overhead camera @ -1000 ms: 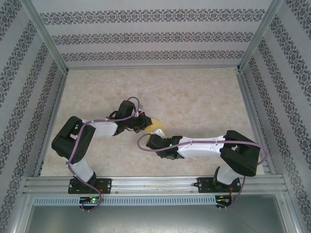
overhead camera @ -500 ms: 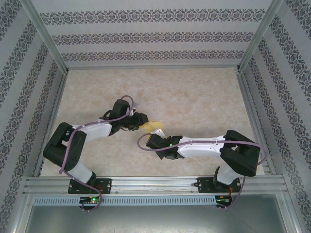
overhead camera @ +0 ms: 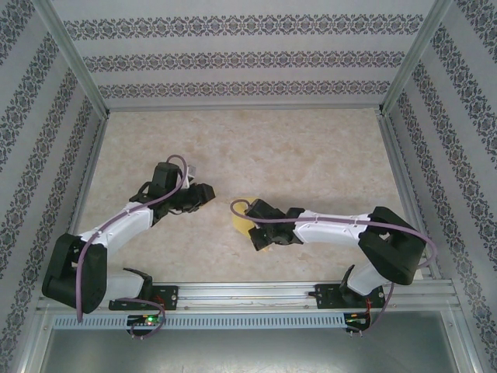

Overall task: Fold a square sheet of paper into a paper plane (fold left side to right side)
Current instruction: Fourth fold the wing at the center of the table.

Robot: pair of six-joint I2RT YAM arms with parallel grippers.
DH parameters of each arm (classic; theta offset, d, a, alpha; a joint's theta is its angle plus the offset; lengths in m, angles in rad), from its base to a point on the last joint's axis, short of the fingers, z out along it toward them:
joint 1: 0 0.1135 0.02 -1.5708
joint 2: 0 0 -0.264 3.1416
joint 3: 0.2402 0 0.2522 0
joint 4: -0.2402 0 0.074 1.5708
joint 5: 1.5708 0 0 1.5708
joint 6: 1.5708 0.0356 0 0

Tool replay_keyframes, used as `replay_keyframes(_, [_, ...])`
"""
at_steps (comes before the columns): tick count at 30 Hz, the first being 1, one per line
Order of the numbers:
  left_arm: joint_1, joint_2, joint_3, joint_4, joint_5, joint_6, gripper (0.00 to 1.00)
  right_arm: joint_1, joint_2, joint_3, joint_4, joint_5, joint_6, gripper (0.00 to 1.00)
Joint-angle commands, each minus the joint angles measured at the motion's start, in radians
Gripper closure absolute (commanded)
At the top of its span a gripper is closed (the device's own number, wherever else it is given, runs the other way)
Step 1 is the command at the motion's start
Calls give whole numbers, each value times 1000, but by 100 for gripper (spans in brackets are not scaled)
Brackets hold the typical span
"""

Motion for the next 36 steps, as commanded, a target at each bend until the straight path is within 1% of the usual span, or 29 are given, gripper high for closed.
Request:
replay_keyframes(1, [-12,-8,-38,-40,43,42,66,-39,-19,-29,74,-202,8,100])
replay_keyframes(8, [-65,3,-64,13,55,15,66,-126,1,-95,220,-400,60,100])
replay_keyframes(14, [-110,35,-74,57,20,-17,64,-176,8,-151,324,-516,102,100])
replay_keyframes(17, [-139,65,-64,75,0,-28,61,-187,9,-165,346,-533,110,100])
replay_keyframes(20, [-174,107,-45,99,-21,-40,60,-195,14,-177,365,-546,115,100])
replay_keyframes(28, [-255,232,27,141,-56,-63,60,-208,37,-196,403,-571,127,100])
replay_keyframes(36, [-307,324,74,144,-90,-71,60,-214,47,-210,433,-582,139,100])
